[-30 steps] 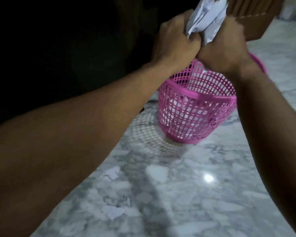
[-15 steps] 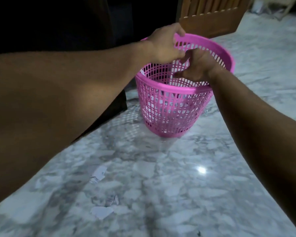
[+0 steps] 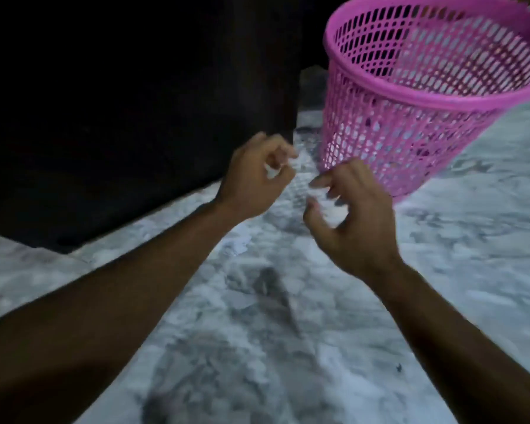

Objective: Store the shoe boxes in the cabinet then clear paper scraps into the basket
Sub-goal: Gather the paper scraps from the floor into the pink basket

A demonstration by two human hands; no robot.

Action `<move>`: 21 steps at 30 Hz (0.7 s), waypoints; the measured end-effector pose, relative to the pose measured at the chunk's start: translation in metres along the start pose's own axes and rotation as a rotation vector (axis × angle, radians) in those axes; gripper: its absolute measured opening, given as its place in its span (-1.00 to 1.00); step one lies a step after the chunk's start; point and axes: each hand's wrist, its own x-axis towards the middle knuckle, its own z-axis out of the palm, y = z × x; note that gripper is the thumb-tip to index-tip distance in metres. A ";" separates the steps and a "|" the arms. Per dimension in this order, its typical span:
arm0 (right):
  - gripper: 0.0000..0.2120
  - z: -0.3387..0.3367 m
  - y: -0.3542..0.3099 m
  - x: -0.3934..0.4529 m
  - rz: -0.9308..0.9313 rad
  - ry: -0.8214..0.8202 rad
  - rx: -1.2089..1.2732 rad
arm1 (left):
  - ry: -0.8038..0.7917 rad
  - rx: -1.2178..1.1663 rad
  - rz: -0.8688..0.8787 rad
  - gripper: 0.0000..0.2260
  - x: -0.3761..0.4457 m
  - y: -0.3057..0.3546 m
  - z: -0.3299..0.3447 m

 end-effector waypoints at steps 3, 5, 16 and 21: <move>-0.59 0.066 0.011 -0.062 0.165 -0.480 -0.025 | -0.198 0.192 -0.249 -0.68 -0.064 -0.072 -0.006; -0.39 0.101 0.019 -0.094 0.168 -0.759 -0.102 | -0.365 0.325 -0.372 -0.50 -0.097 -0.107 -0.003; -0.76 0.168 0.035 -0.156 -0.255 -0.662 -0.195 | -0.186 0.519 -0.106 -0.71 -0.148 -0.150 0.027; -0.77 0.160 0.045 -0.154 -0.178 -0.611 -0.096 | -0.063 0.323 -0.231 -0.80 -0.147 -0.148 0.027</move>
